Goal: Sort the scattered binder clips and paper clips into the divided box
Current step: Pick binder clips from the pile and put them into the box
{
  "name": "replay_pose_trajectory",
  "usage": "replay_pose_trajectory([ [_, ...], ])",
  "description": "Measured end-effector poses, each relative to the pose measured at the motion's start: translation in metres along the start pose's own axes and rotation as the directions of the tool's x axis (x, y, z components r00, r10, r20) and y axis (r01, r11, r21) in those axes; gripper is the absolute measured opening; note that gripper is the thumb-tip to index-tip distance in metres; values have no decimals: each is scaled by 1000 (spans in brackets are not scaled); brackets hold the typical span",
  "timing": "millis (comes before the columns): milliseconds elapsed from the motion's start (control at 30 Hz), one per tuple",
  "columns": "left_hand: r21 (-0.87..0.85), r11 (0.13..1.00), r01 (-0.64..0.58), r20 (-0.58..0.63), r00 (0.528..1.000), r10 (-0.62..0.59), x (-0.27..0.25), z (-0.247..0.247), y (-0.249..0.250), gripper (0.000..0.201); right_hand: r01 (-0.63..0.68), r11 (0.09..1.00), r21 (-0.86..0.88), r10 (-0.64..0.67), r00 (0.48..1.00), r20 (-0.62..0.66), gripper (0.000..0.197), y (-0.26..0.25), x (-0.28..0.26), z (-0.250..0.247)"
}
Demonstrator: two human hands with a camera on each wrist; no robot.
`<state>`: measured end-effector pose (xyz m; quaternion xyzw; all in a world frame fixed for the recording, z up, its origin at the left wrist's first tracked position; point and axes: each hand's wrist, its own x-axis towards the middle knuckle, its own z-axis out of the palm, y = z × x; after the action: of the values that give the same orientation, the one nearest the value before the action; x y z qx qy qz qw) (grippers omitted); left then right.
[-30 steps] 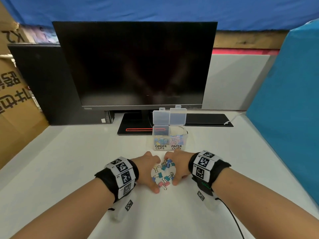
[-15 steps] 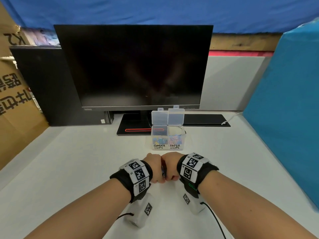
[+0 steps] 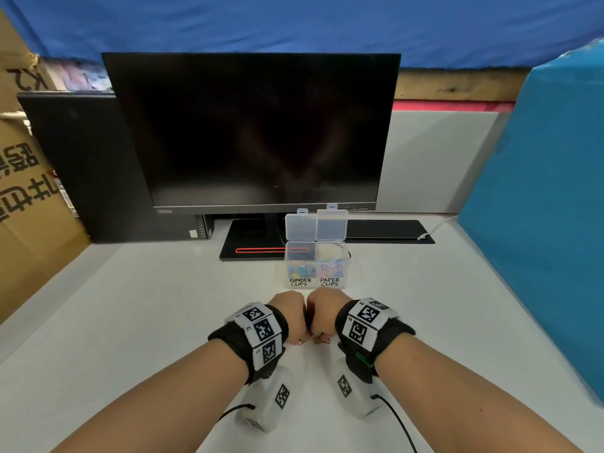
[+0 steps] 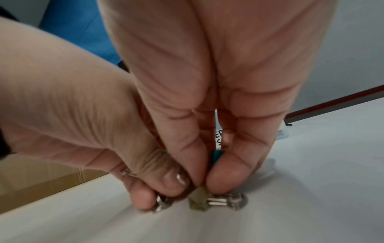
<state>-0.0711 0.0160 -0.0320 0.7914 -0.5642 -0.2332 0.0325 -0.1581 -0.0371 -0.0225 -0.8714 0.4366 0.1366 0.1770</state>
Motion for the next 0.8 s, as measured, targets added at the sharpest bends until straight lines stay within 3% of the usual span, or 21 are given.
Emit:
replay_pose_trajectory([
  [200,-19,999,41,-50,998,-42,4,-2,2,38,-102,904,416,60,992,113,32,9,0,-2],
  [467,-145,989,37,-131,990,-57,5,-5,0,32,-36,772,635,30,999,20,33,10,-2,-1],
  [633,-266,964,-15,-137,990,-22,2,-10,-6,29,-132,556,821,9,988,152,13,15,2,1],
  [733,-373,927,-45,-104,995,6,1,-14,-10,26,-208,340,917,17,976,215,7,23,-2,-1],
  [800,-415,908,-55,-64,997,31,1,-17,-13,25,-196,258,946,6,980,201,11,30,-4,2],
])
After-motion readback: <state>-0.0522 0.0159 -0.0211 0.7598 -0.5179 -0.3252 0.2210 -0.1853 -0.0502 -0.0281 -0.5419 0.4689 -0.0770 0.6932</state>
